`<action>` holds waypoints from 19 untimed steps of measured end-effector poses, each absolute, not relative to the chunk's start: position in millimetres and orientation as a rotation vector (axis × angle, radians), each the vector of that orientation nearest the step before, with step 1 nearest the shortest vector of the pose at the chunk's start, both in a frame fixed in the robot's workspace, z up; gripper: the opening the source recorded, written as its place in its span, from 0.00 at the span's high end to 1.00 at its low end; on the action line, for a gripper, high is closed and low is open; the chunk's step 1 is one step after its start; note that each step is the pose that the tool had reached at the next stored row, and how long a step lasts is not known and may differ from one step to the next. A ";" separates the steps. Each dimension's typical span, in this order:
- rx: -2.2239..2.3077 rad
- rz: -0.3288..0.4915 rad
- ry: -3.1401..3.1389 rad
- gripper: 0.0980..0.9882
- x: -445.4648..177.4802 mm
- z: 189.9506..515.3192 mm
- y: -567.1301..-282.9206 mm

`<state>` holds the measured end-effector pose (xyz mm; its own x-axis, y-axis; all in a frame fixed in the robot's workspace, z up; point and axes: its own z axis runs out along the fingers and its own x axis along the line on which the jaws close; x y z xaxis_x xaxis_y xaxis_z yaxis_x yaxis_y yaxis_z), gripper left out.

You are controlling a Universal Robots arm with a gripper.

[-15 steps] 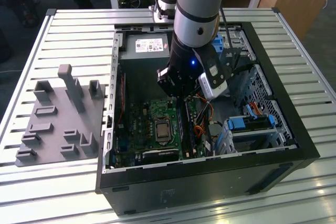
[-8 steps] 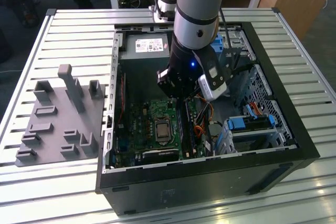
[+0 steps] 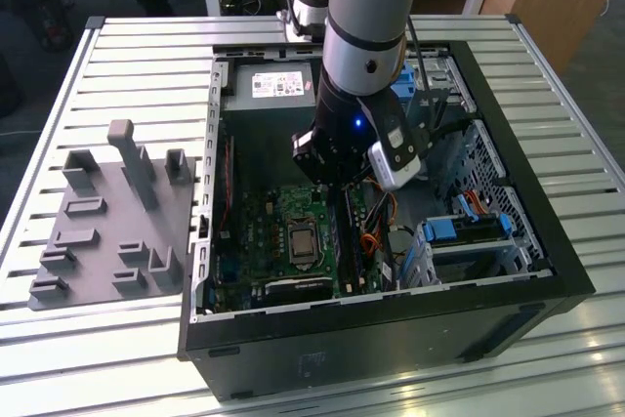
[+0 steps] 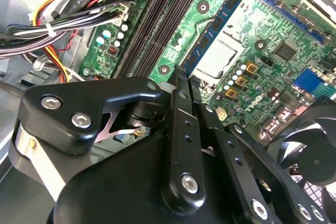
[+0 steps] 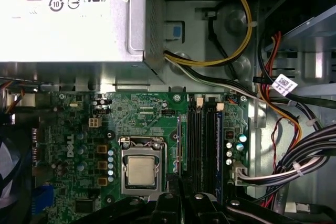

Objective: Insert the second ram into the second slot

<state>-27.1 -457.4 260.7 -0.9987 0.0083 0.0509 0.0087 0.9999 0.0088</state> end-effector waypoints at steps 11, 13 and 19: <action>-0.013 -0.014 -3.091 0.96 -27.1 258.1 -457.4; -0.013 -0.014 -3.091 0.96 -27.1 257.7 -457.4; -0.013 -0.014 -3.091 0.96 -27.1 256.2 -457.4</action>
<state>-27.1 -457.4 256.2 -0.9987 0.0083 0.0509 0.0087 0.9999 0.0088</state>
